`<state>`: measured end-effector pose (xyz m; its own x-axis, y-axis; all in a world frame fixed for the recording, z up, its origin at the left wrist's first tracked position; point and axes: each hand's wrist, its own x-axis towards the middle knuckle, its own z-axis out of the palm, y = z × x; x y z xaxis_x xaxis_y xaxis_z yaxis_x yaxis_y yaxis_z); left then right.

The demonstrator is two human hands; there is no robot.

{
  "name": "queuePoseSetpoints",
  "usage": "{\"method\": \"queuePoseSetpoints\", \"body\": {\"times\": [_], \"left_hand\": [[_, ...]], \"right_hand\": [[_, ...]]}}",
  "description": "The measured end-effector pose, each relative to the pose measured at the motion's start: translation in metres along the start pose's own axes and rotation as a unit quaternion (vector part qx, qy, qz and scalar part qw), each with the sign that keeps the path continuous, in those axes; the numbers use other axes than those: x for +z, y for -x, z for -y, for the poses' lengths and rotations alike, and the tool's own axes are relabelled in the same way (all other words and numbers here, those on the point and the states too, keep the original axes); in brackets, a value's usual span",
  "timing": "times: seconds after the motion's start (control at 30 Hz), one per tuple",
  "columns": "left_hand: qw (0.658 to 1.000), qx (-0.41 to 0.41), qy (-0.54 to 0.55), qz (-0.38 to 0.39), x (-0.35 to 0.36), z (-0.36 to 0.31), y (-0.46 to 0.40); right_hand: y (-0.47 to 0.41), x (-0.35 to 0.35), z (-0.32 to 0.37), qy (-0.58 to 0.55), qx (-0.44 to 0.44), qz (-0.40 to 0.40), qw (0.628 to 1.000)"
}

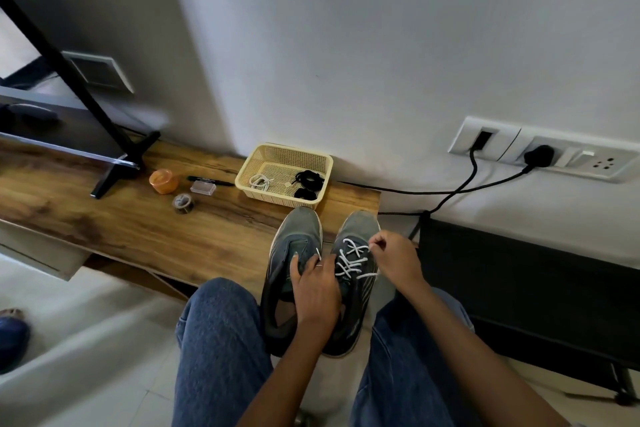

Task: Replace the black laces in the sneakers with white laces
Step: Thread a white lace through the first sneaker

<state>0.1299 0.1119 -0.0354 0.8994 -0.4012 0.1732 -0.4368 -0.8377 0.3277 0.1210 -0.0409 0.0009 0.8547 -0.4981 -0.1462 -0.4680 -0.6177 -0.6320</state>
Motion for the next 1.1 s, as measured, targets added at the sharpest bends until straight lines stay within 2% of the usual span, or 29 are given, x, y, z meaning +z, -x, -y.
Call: {"method": "queuePoseSetpoints", "body": {"times": [0.13, 0.3, 0.43, 0.7, 0.87, 1.0, 1.1], "left_hand": [[0.999, 0.003, -0.019, -0.036, 0.0, -0.002, 0.002], [0.999, -0.007, -0.016, -0.044, 0.002, -0.003, 0.0], [0.999, -0.006, -0.03, -0.039, 0.003, -0.003, -0.004], [0.998, -0.033, -0.037, -0.027, 0.004, -0.005, -0.004], [0.998, -0.034, -0.039, -0.037, 0.005, -0.006, -0.003], [0.998, -0.036, -0.032, -0.044, 0.007, -0.004, -0.004], [0.998, -0.049, -0.022, -0.043, 0.008, -0.004, -0.005]], "right_hand": [[-0.01, 0.007, 0.007, 0.031, 0.005, 0.047, 0.998], [-0.014, 0.015, 0.002, 0.067, 0.075, 0.078, 0.992], [-0.012, 0.015, 0.002, 0.013, 0.104, 0.113, 0.988], [0.004, 0.004, -0.003, -0.14, 0.117, 0.092, 0.979], [0.009, 0.004, -0.009, -0.191, 0.122, 0.079, 0.971], [0.01, 0.003, -0.008, -0.176, 0.113, 0.073, 0.975], [0.008, 0.003, -0.002, -0.114, 0.069, 0.029, 0.991]]}}
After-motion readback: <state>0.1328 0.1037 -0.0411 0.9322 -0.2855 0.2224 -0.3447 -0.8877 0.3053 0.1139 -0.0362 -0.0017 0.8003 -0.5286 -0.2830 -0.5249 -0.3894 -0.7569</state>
